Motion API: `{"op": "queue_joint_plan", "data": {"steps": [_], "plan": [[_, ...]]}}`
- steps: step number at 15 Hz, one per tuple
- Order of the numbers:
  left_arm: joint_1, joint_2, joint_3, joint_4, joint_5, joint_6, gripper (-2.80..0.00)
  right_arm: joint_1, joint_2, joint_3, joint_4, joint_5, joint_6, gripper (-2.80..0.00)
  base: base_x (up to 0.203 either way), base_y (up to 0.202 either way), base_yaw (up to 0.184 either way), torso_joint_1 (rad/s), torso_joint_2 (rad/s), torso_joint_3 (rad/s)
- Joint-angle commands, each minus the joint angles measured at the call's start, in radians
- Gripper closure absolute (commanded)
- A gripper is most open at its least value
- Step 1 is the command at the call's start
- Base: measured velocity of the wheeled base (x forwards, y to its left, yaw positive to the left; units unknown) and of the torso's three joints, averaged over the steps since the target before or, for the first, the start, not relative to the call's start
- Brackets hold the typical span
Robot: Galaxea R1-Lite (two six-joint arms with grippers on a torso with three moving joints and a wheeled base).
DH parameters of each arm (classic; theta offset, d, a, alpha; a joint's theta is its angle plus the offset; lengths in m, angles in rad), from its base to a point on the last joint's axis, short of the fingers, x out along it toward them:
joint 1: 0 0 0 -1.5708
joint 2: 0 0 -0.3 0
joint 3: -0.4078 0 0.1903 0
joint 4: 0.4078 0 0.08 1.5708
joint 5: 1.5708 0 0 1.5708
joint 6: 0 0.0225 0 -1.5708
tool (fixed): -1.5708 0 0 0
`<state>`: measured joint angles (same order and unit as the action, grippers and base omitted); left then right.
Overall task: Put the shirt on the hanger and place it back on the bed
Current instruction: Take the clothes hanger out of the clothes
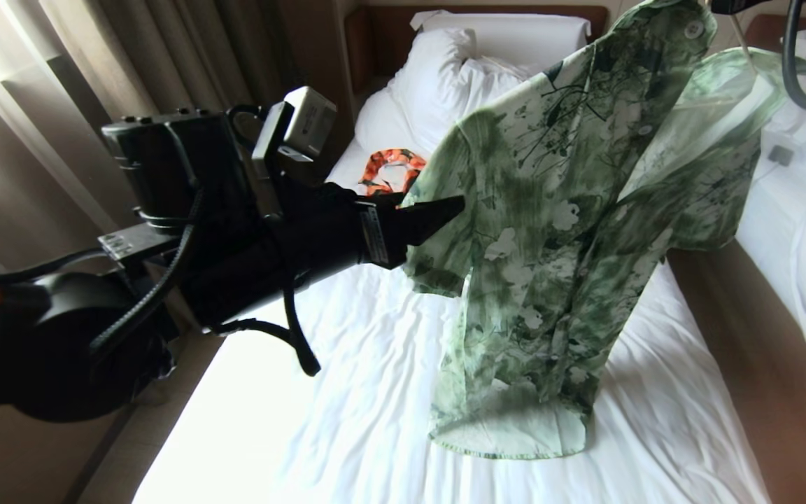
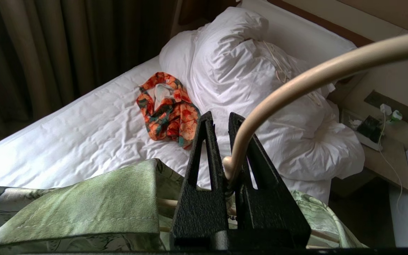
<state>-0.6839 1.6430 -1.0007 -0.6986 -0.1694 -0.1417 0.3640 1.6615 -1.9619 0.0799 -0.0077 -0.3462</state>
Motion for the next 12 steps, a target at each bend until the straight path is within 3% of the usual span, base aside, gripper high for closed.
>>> {"op": "queue_joint_plan", "data": {"steps": [1,3,4,12], "plan": [[-0.013,0.071,-0.038,-0.018,0.001,-0.001,-2.80,0.001,0.007,0.000,-0.002,0.000,-0.002,0.00,0.000,0.000,0.000,0.000,0.00,0.000],[-0.021,0.098,-0.055,-0.022,0.005,-0.001,-2.80,0.001,0.004,0.000,0.001,0.000,-0.002,0.00,0.000,0.000,0.000,0.000,0.00,0.000],[-0.026,0.100,-0.053,-0.022,0.008,-0.001,0.00,0.001,0.004,0.000,0.002,-0.001,-0.002,0.00,0.000,0.000,0.000,0.000,0.00,0.000],[-0.028,0.087,-0.048,-0.025,0.007,-0.010,0.00,-0.019,0.003,0.005,0.006,-0.005,-0.004,0.00,0.000,0.000,0.000,0.000,0.00,0.000]]}}
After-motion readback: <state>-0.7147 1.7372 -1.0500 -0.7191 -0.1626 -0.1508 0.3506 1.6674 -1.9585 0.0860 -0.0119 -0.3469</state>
